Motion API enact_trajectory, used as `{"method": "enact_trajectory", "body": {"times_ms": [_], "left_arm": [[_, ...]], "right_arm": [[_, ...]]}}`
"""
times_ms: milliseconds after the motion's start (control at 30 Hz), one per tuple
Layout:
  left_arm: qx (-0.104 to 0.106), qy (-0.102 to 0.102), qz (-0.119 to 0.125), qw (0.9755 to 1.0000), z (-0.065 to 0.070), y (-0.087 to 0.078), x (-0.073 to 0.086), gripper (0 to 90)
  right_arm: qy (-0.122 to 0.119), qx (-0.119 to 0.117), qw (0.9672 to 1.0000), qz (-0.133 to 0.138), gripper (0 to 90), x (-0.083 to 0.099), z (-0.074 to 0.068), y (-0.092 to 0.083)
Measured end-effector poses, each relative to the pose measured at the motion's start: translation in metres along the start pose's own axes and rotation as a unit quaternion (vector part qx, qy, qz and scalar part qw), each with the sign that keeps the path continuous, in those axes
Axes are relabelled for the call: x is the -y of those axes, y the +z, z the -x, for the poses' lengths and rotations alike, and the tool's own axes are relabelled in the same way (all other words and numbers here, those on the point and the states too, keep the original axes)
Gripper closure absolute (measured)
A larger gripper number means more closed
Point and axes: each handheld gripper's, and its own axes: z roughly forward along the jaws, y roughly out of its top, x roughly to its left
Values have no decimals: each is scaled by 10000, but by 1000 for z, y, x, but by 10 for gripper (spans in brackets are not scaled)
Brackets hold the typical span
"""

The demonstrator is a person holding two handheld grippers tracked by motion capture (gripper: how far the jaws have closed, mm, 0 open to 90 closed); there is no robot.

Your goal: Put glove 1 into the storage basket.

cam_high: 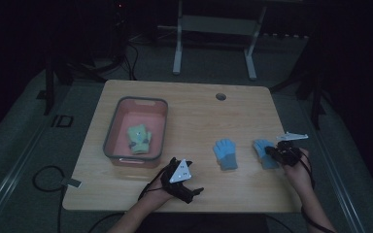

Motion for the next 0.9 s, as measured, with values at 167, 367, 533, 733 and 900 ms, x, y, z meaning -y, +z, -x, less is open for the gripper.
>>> {"method": "enact_trajectory", "body": {"times_ms": [167,367,533,733,900], "left_arm": [[-50,8,11,10000,0,0,-1,21],[-90,24,35,10000,-2,-2,-1,22],[-99,25,64,9999,-4,-4,-1,22],[-102,7,65,9999,-4,-5,-1,21],[-92,10,34,10000,-4,-7,1,22]], "right_arm": [[281,185,9992,206,853,-18,-23,-17],[478,431,9975,288,853,-26,-48,-21],[631,610,9960,142,853,-20,-56,-10],[690,760,9947,-1,843,-11,-56,14],[731,734,9945,-165,821,-5,-53,29]]}}
